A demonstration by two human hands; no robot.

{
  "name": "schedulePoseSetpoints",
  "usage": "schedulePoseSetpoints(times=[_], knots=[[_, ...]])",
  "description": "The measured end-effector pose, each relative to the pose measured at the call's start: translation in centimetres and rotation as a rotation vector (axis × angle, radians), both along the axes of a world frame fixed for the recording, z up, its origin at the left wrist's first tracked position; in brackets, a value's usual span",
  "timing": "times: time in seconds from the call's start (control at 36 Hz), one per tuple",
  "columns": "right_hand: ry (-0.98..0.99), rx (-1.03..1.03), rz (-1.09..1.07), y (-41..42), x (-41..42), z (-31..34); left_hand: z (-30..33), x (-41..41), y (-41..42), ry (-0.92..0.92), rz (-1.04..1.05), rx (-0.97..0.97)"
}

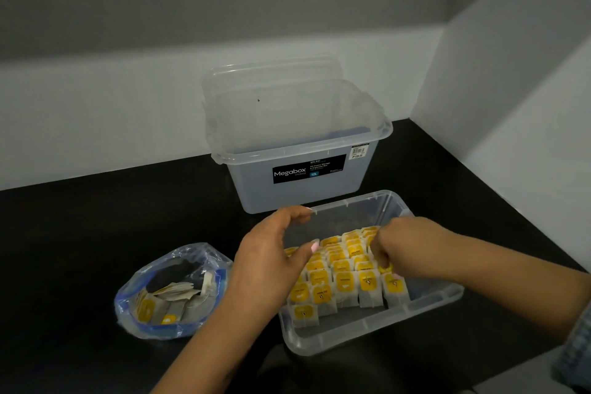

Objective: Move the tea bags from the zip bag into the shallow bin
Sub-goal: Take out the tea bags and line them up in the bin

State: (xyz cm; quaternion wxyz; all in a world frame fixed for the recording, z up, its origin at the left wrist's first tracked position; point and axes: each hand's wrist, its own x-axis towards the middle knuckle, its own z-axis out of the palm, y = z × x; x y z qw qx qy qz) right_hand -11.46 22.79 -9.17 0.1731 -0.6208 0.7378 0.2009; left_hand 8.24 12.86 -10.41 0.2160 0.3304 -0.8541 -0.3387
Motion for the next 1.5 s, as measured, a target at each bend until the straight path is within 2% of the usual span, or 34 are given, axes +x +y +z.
schedulePoseSetpoints(times=[0.11,0.19,0.39,0.69,0.89,1.31,1.5], knots=[[-0.182,0.230,-0.062,0.3,0.4,0.0,-0.6,0.1,-0.4,-0.118,0.000,-0.083],[-0.147,0.380,-0.059,0.1,1.2,-0.6,-1.1,0.2,-0.5,-0.163,-0.023,-0.092],[-0.086,0.521,-0.084,-0.7,1.6,-2.5,-1.6,0.3,-0.6,-0.159,-0.048,-0.093],[-0.058,0.545,-0.003,-0.8,1.3,-2.9,-1.8,0.5,-0.7,-0.151,-0.063,-0.091],[-0.158,0.523,0.014,-0.5,1.0,-2.8,-1.7,0.4,-0.6,-0.149,-0.054,-0.086],[-0.169,0.415,-0.017,-0.6,1.3,-2.9,-1.7,0.5,-0.6,-0.142,-0.056,-0.085],[-0.271,0.433,-0.064,-0.4,1.5,-2.1,-1.7,0.6,-0.6,-0.134,-0.059,-0.084]])
